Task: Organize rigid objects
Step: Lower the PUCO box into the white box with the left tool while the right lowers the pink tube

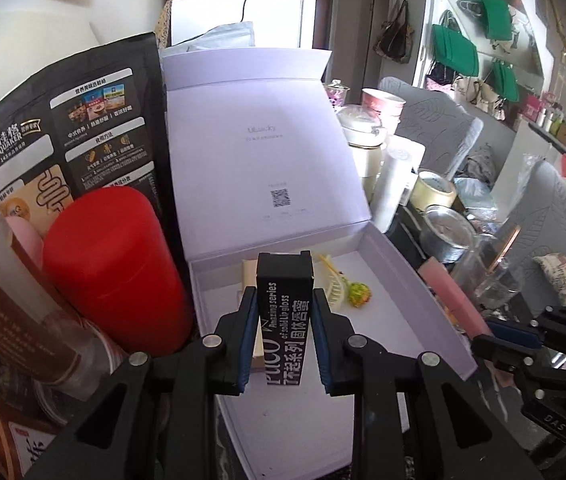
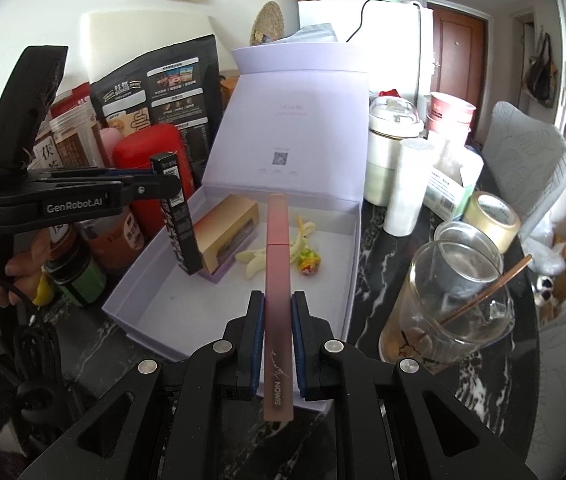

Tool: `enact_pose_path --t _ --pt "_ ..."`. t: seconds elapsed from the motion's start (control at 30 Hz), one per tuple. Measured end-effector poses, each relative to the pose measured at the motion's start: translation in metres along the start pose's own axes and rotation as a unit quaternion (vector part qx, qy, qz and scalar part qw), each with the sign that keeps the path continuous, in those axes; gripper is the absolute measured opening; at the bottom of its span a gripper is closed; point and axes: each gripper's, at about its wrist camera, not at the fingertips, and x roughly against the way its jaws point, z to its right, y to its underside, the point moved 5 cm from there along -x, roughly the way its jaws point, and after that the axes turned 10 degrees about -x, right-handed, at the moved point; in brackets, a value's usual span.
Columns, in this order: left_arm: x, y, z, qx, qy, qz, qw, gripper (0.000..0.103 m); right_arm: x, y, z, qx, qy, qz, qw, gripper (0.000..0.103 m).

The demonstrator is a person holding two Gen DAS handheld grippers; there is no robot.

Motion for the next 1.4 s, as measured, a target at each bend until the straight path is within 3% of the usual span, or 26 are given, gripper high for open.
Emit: enact_pose_path --t 0.37,0.67,0.9,1.03,1.2,1.4 --pt "-0.029 -0.023 0.0 -0.023 -0.013 0.0 0.9996 0.026 -0.017 -0.001 0.013 -0.009 0.001 -0.012 1.0 0.013" --pt "-0.061 -0.029 -0.009 -0.009 -0.017 -0.007 0.9998 0.026 -0.041 -0.005 0.022 -0.018 0.005 -0.028 0.999 0.013" --pt "-0.084 -0.023 -0.011 -0.005 0.006 -0.025 0.9996 0.026 -0.061 -0.01 0.025 -0.016 0.019 -0.037 0.999 0.013" --pt "-0.086 -0.02 -0.014 -0.018 -0.038 -0.02 0.9989 0.026 -0.069 -0.015 0.026 -0.019 0.022 -0.039 0.999 0.013" --pt "-0.089 -0.017 -0.022 0.007 -0.024 -0.031 0.9992 0.026 -0.078 -0.022 0.022 -0.012 0.032 -0.039 0.999 0.013" --pt "-0.081 -0.015 -0.029 0.014 -0.055 -0.029 0.998 0.026 -0.089 -0.027 0.02 -0.007 0.047 -0.041 0.998 0.013"
